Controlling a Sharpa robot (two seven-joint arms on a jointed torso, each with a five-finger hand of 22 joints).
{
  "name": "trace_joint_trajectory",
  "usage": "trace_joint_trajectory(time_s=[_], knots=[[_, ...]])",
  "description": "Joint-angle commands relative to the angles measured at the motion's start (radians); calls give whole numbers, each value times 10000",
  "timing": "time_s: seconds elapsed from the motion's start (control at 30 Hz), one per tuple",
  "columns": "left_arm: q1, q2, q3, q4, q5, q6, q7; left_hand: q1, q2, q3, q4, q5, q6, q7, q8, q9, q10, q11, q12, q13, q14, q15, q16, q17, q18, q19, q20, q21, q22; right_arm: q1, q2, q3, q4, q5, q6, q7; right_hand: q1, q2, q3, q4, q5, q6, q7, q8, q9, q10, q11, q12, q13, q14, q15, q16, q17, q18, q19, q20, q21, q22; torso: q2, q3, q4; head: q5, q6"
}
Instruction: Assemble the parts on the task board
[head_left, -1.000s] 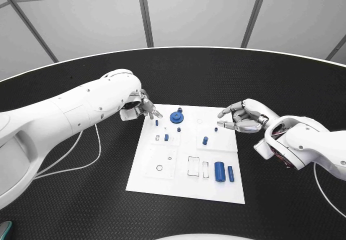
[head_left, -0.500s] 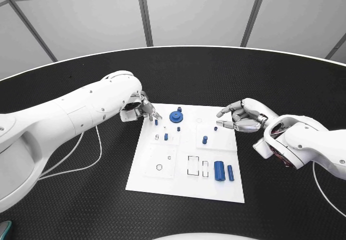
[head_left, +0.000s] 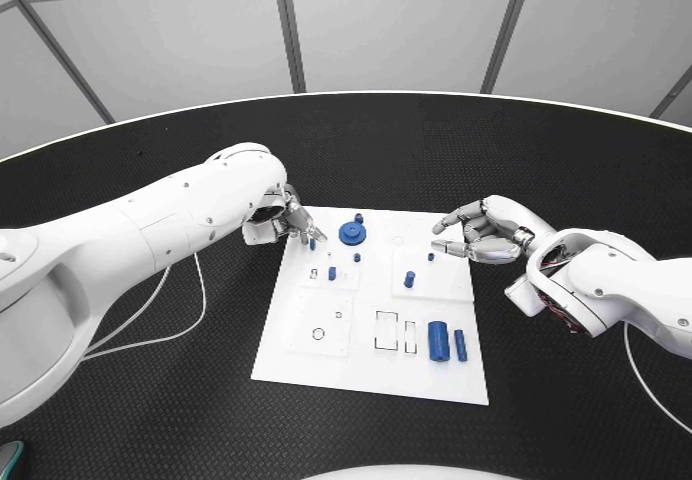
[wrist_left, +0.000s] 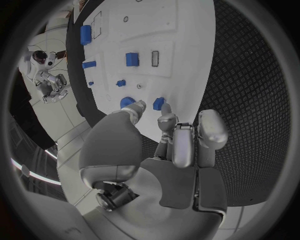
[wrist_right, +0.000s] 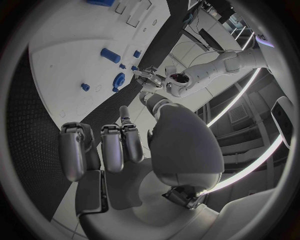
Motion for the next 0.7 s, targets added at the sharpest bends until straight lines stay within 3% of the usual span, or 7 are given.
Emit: trace_joint_trajectory(time_s=[0.03, 0.53, 0.7], knots=[[-8, 12, 0, -17, 1, 14, 9, -12, 129, -48, -7, -37, -75, 8, -56, -14, -58, 10, -6, -4, 512, 67, -52, 398, -40, -44, 11, -45, -8, 0, 5, 0, -1, 0, 0, 1, -9, 82, -30, 11, 61, -7, 7, 86, 2, 410, -81, 2, 1899, 802, -62, -6, 1485, 155, 462, -53, -27, 1322, -5, 4, 1, 5, 0], [-21, 54, -1, -71, 19, 126, 41, 145, 430, -5, -20, -25, -77, 8, -74, -33, -63, 8, 1, -2, 513, 66, -52, 400, -39, -47, 18, -46, -7, 0, 17, 0, -3, 0, 4, 3, -9, 82, -30, 11, 61, -7, 7, 86, 2, 410, -81, 2, 1899, 802, -62, -6, 1485, 155, 462, -53, -27, 1322, 1, 1, 3, -2, -32], [-22, 60, -2, -106, 25, 160, 44, 464, 743, 207, -44, -21, -98, 0, -106, -61, -85, 2, -6, -18, 513, 61, -53, 400, -39, -50, 18, -45, -1, 0, 19, 0, -3, 0, 7, 4, -9, 82, -30, 11, 61, -7, 7, 86, 2, 410, -81, 2, 1899, 802, -62, -6, 1485, 155, 462, -53, -27, 1322, -7, 4, 1, -2, -50]])
